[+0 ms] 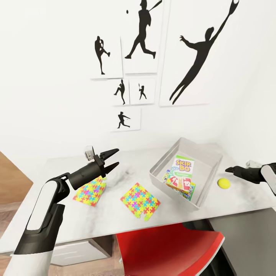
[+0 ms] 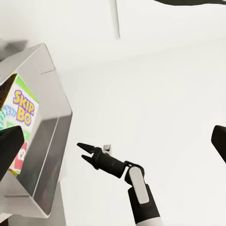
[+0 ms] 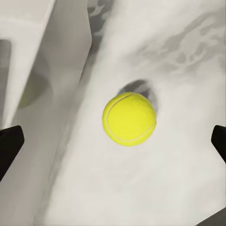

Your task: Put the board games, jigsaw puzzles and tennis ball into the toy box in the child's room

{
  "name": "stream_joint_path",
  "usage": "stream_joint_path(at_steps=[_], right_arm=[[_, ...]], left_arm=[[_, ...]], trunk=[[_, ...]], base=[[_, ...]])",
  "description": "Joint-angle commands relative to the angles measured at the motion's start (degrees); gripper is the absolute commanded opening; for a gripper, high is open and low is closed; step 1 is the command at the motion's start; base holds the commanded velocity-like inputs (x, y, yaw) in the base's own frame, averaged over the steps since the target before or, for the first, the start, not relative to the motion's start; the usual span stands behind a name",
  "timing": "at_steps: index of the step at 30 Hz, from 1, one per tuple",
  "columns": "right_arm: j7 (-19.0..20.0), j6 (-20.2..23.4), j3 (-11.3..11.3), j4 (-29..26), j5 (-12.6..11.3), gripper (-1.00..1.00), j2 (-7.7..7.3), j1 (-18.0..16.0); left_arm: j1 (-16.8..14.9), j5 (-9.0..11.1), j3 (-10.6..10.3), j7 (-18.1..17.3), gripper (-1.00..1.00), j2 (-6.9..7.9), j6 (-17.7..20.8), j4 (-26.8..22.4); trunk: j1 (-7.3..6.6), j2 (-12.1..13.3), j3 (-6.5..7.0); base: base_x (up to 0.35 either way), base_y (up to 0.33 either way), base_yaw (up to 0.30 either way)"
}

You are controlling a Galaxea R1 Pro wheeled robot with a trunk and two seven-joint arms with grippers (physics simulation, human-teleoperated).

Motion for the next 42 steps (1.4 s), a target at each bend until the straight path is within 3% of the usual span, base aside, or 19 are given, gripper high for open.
stream_joint_path(at_steps=[1, 42], right_arm=[[0.16, 0.27, 0.13, -0.02, 0.07, 1.0, 0.03, -0.06], [0.36, 0.4, 0.63, 0.03, -0.2, 1.0, -0.32, -0.11]], left_arm=[[-0.05, 0.62, 0.05, 0.58, 1.0, 0.0, 0.22, -0.04], [-0.06, 0.62, 0.05, 1.4, 1.0, -0.04, 0.29, -0.03]], trunk=[[0.03, -0.12, -0.2], [0.03, -0.12, -4.03]], base=[[0.0, 0.0, 0.0], [0.0, 0.0, 0.0]])
